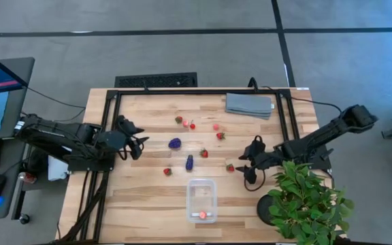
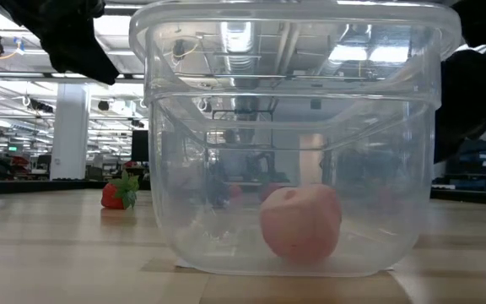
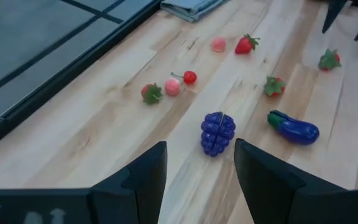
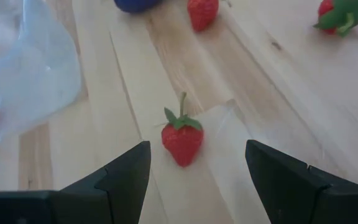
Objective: Pick and placing Produce into tupperware
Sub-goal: Put the red strawberry into the transparent bin
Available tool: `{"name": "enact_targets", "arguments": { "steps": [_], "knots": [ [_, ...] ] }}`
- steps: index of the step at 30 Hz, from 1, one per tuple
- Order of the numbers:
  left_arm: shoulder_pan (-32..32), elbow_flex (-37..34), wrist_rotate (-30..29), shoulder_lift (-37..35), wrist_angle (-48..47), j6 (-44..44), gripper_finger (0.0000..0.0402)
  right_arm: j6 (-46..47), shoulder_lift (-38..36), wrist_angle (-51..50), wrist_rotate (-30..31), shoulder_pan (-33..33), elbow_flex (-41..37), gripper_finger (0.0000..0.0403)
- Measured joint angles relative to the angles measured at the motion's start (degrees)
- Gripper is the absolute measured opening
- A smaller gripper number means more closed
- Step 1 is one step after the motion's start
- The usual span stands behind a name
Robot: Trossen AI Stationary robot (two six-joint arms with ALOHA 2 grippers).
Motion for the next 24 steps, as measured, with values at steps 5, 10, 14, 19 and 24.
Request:
{"name": "enact_targets", "arguments": {
  "steps": [5,10,14,19,24],
  "knots": [
    [0.0,0.0,-0.5,0.0,0.0,-0.4,0.0177,0.0,3.0,2.3,0.0,0.8,0.3,0.0285],
    [0.0,0.0,-0.6,0.0,0.0,-0.8,0.0177,-2.4,6.9,2.9,-0.4,1.6,2.7,0.0285],
    [0.0,0.0,-0.6,0.0,0.0,-0.8,0.0177,-1.3,9.6,2.8,0.1,1.7,3.6,0.0285],
    [0.0,0.0,-0.6,0.0,0.0,-0.8,0.0177,0.6,11.5,4.1,0.6,1.7,3.7,0.0285],
    [0.0,0.0,-0.5,0.0,-0.1,-0.8,0.0177,1.1,11.6,4.3,0.6,1.7,3.7,0.0285]
  ]
}}
